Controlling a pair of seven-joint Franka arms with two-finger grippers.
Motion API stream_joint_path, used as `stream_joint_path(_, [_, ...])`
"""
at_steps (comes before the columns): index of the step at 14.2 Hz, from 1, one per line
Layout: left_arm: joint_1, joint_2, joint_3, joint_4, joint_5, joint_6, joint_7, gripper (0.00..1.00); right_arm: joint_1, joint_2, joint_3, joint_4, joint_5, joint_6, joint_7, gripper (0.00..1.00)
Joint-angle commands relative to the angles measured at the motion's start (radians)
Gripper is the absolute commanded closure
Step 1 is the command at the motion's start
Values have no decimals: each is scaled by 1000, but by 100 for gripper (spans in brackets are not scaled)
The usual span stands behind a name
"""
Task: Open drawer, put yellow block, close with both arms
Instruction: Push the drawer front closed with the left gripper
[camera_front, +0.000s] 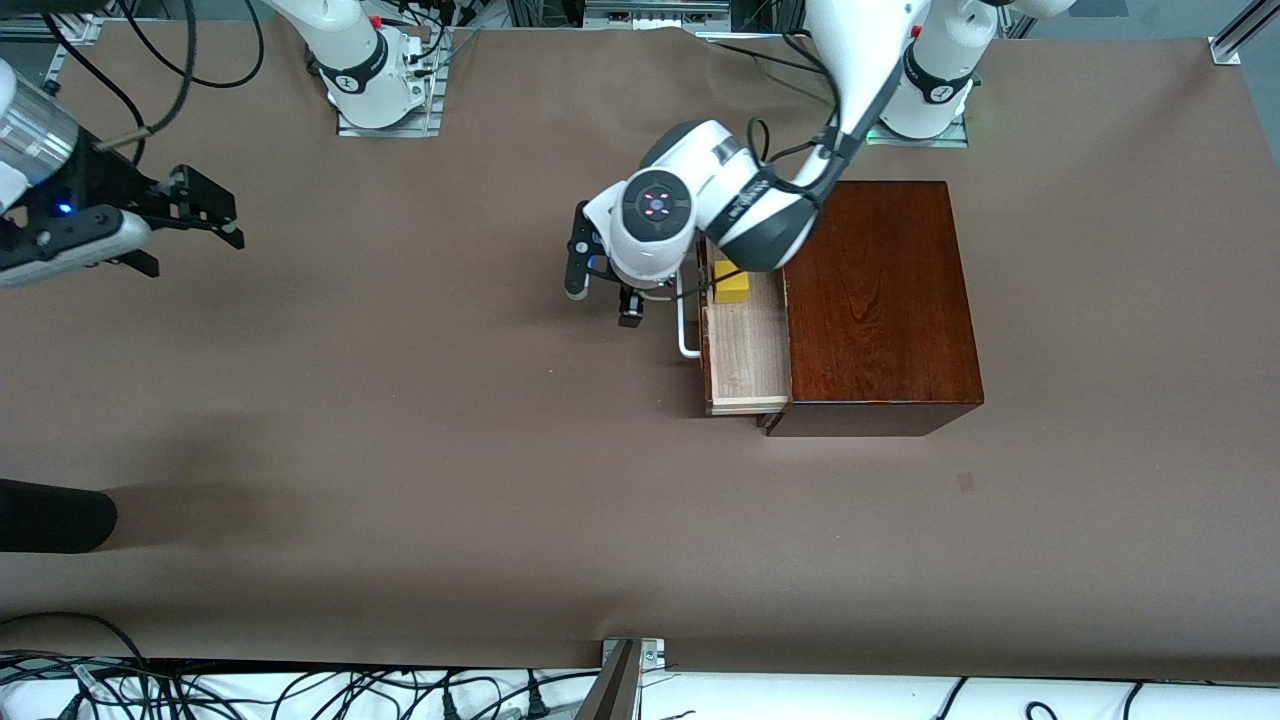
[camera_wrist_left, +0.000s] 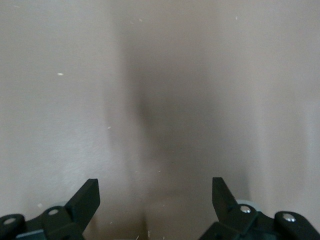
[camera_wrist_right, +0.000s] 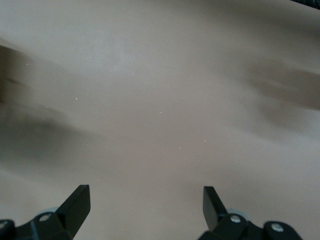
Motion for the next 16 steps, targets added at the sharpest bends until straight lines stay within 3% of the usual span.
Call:
stream_joint_path(1, [11, -9, 11, -49, 59, -50, 28, 0, -10, -16, 8, -16, -71, 14, -5, 0])
stream_joint_path(5, [48, -32, 23, -43, 115, -197, 28, 0, -12, -10, 5, -15, -83, 9, 12, 0])
stream_joint_path(8, [84, -43, 24, -43, 116, -266, 28, 0, -15, 10, -48, 2, -83, 14, -4, 0])
stream_joint_path(16, [170, -48, 24, -49, 120, -351, 30, 0, -9, 30, -65, 42, -73, 11, 5, 0])
